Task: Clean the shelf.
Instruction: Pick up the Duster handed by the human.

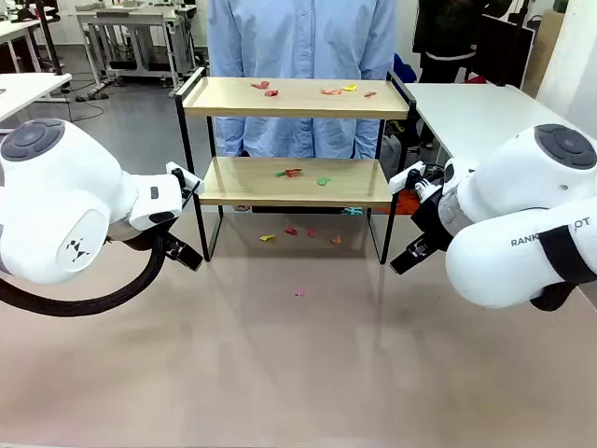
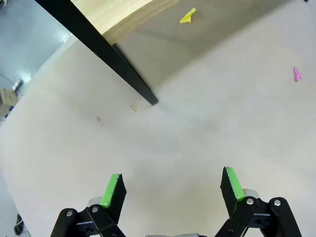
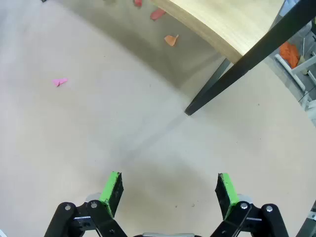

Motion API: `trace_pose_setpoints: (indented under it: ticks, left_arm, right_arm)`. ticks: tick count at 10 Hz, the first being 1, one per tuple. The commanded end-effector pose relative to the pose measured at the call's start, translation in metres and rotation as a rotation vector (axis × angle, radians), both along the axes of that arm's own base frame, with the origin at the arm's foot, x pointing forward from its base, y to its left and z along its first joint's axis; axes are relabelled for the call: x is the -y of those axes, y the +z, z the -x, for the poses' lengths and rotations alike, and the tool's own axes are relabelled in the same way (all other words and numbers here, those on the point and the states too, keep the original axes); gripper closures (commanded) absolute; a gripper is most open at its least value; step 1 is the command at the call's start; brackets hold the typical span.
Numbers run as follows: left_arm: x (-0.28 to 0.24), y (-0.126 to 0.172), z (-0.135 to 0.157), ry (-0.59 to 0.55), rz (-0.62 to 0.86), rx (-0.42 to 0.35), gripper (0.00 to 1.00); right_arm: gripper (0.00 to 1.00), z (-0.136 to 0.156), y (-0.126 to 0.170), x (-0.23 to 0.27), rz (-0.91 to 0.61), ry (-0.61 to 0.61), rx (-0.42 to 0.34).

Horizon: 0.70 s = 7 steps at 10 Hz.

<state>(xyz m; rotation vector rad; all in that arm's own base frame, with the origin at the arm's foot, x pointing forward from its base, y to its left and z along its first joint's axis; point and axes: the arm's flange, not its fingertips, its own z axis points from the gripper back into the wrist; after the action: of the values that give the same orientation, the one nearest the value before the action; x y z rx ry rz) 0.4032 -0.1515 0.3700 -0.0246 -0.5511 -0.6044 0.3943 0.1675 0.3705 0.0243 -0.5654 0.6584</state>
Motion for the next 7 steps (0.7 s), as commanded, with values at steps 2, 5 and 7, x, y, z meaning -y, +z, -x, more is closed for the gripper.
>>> trace_pose_setpoints:
  ticks: [2, 5, 7]
  left_arm:
    - [0.0, 0.0001, 0.0, 0.0, 0.0, 0.0, 0.0]
    - [0.0, 0.0001, 0.0, 0.0, 0.0, 0.0, 0.0]
    - [0.0, 0.0001, 0.0, 0.0, 0.0, 0.0, 0.0]
  right_arm:
    - [0.0, -0.0001, 0.0002, -0.0001, 0.0, 0.0, 0.0]
    - [0.0, -0.0001, 0.0002, -0.0001, 0.0, 0.0, 0.0]
    - [0.0, -0.0001, 0.0002, -0.0001, 0.0, 0.0, 0.0]
